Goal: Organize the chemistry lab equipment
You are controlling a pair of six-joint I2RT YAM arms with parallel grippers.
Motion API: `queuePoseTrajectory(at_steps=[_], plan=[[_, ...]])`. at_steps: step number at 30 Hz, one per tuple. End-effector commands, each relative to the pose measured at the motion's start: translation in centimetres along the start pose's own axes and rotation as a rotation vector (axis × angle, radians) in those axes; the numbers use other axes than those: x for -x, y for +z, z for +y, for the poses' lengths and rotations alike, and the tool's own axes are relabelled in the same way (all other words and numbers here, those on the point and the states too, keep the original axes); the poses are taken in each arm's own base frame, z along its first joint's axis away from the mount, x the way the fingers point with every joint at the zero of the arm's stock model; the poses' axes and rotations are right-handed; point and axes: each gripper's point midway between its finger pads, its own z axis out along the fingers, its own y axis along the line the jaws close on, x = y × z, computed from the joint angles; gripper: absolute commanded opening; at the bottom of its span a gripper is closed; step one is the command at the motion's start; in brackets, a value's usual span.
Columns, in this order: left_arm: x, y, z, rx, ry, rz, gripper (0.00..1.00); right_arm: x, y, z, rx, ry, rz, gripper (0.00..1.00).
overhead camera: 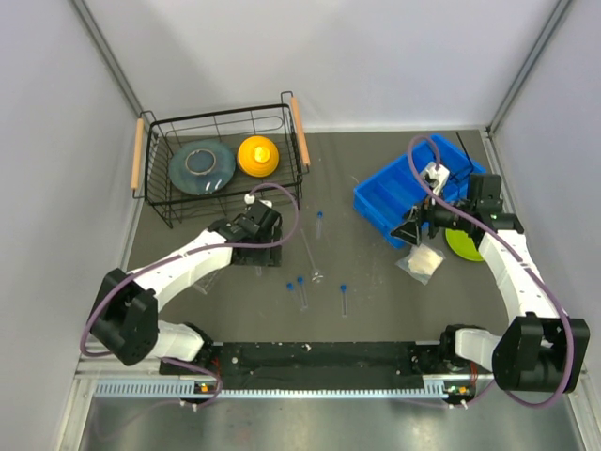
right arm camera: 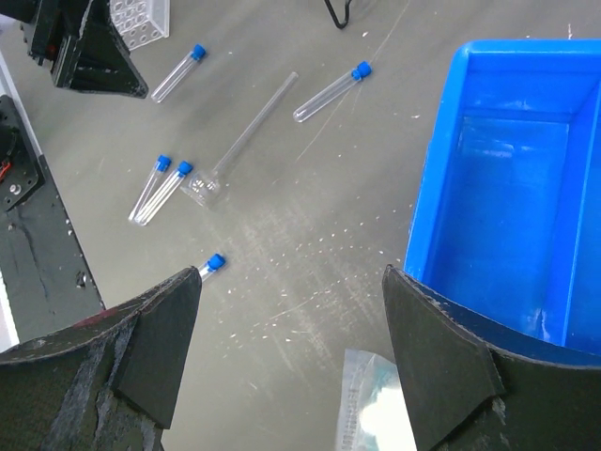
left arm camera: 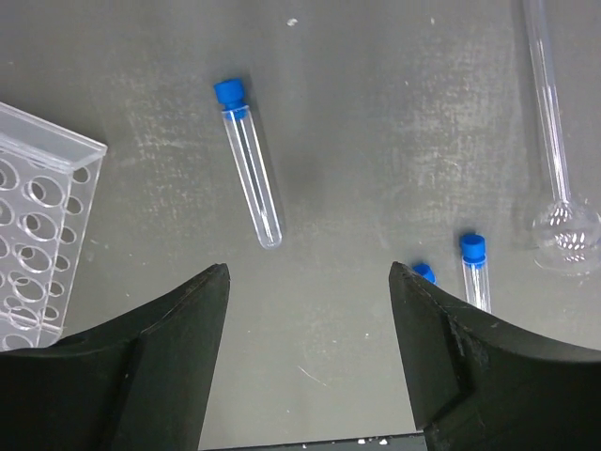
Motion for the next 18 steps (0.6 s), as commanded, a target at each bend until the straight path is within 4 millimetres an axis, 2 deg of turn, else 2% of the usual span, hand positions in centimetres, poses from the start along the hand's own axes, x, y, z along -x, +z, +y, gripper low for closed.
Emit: queuePoseTrajectory(at_steps=[1, 18], plan=[[1.3, 0.3, 0.3, -0.015, -0.024, -0.048, 0.74, 1.0, -0.1, 0.2, 0.017, -0.064, -0.045, 0.79], [0.1, 3.8, 1.2, 0.023, -0.026, 0.041, 0.65, 0.0, 0.2, 0.1, 0.028, -0.069, -0.043, 0.8]])
